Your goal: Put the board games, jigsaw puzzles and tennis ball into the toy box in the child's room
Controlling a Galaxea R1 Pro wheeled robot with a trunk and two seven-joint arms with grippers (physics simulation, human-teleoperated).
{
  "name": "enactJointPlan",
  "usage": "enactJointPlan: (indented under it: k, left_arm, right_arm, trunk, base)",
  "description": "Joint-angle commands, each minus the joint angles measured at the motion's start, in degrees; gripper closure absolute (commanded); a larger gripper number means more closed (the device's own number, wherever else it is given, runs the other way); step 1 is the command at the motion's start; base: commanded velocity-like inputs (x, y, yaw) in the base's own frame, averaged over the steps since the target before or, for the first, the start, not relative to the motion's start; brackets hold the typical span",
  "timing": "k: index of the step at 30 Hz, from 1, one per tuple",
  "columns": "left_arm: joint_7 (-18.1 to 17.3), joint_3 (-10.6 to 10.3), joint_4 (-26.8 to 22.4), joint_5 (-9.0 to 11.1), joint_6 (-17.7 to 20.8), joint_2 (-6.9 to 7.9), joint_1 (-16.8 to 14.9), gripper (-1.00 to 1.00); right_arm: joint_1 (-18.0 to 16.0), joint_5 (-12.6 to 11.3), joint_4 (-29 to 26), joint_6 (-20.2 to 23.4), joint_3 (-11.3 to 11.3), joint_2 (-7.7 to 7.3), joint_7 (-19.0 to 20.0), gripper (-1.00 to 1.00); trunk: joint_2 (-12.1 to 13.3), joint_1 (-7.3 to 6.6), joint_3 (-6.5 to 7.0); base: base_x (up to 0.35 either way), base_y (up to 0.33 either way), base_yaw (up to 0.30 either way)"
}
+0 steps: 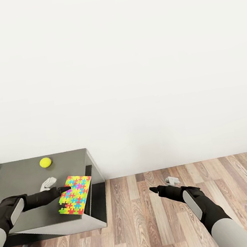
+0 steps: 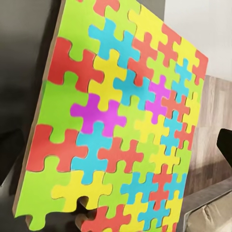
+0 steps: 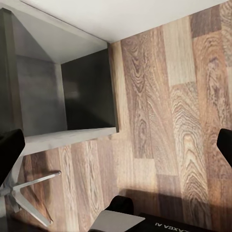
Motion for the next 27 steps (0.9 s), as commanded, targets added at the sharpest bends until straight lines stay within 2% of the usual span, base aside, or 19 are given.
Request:
enactJointPlan:
  k: [1,27]
  left_arm:
    - [-0.1,0.1,0.0,0.1,0.4,-0.06,0.0,-1.0]
    - [-0.3,0.1,0.0,0.1,0.3,-1.08,-0.1,-1.0]
  right_arm:
    - [0.0,-0.3,-0.1,0.3,0.0,-0.01,0.0,-1.0]
    - [0.0,-0.3,-0.1,0.3,0.0,-0.09,0.0,-1.0]
  trunk:
    - [-0.1,0.03,-0.09]
    - [-0.1,0.03,-0.09]
  base:
    - [0.0,0.0,0.0]
    - [0.0,0.0,0.0]
